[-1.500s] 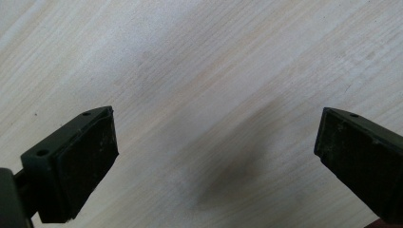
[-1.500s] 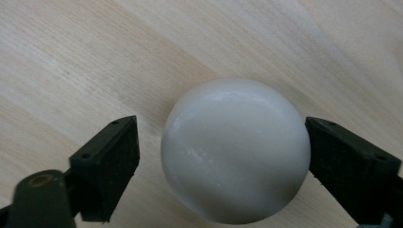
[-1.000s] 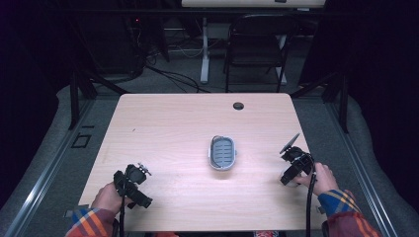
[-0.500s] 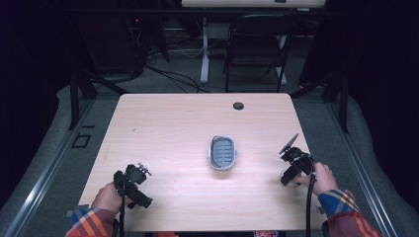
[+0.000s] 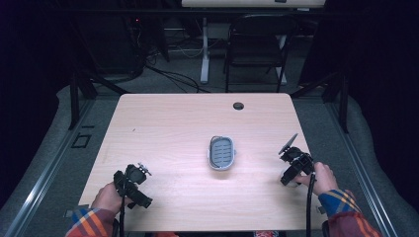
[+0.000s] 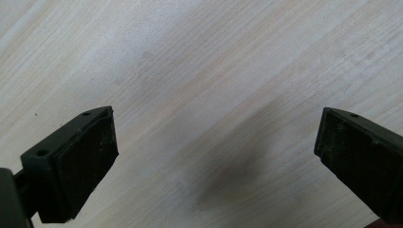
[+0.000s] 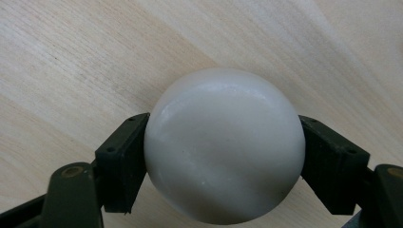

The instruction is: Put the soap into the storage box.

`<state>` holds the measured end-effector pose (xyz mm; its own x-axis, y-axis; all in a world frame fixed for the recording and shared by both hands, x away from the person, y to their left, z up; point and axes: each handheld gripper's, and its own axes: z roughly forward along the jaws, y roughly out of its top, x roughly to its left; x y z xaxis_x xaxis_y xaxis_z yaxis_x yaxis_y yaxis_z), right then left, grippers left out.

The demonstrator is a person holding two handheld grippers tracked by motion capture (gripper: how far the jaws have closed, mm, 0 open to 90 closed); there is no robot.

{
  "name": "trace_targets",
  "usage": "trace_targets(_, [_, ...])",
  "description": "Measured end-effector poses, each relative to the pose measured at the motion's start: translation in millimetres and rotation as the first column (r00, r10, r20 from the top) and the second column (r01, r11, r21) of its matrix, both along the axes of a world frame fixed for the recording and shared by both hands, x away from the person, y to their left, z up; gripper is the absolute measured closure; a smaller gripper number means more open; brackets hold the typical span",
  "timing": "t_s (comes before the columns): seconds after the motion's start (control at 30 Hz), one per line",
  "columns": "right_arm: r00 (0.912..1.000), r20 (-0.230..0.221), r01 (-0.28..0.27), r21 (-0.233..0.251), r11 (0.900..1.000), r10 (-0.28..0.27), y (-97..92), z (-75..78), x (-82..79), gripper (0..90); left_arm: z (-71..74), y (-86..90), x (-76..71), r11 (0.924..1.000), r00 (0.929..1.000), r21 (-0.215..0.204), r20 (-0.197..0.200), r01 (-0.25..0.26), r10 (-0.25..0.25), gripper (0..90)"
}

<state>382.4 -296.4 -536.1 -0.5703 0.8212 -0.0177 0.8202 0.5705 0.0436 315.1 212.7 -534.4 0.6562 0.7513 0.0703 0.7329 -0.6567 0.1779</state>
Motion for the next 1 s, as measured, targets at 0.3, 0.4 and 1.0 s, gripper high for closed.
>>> trace_targets(0.3, [1.0000,-0.003,-0.003,0.000,1.0000,0.003,1.1,1.0,-0.6,24.1,-0.1,-0.1,-0.1,1.0000,1.0000,-0.002,0.000,-0.002,0.002,0.2])
trace_targets(0.4, [1.0000,0.002,-0.005,-0.001,1.0000,0.005,1.7,1.0,-1.0,24.1,0.0,-0.1,0.0,1.0000,1.0000,-0.001,0.000,0.000,0.000,0.3])
trace_targets(1.0, [0.9998,0.018,0.008,0.036,0.9993,-0.009,5.9,2.0,-3.1,24.1,-0.5,-0.7,0.1,1.0000,1.0000,0.001,-0.005,0.002,-0.002,0.2])
